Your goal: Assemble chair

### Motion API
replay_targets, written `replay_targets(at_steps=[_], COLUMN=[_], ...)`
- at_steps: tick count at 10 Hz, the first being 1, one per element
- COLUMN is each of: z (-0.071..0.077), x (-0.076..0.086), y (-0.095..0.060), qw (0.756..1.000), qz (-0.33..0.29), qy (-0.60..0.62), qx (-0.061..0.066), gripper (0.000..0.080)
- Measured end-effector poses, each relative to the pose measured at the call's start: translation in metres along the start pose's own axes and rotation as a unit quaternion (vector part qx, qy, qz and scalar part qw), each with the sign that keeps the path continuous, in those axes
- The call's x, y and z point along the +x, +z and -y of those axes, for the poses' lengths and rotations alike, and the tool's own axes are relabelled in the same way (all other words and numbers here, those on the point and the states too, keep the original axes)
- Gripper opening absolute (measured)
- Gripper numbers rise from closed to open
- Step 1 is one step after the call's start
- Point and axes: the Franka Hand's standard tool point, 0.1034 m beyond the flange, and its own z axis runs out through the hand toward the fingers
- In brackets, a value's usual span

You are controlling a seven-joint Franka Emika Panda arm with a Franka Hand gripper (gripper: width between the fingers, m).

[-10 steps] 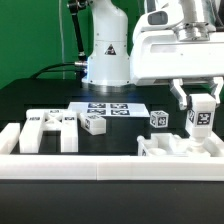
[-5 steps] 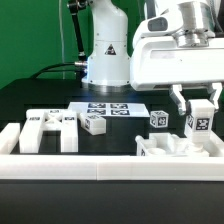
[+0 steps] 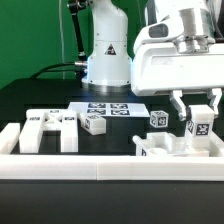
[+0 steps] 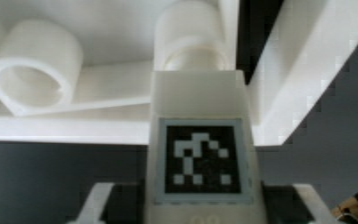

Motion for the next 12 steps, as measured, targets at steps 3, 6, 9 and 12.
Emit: replay_targets(at_steps=[3,6,9,12], z=[-0.0003,-0.0002,-0.0002,-0.0051], x=[-0.0003,-0.0010,-0.0011,0.0009], y=[0.0000,0.0007,0.0008,-0.0017], qw=[1.000,1.000,1.000,1.000], qz=[-0.008,-0.004,-0.004,-0.003], qy=[-0.001,0.000,0.000,0.001], qx=[-0.002,-0.001,-0.001,-0.003], gripper=[0.0291,0.0373,0.0620,0.0648])
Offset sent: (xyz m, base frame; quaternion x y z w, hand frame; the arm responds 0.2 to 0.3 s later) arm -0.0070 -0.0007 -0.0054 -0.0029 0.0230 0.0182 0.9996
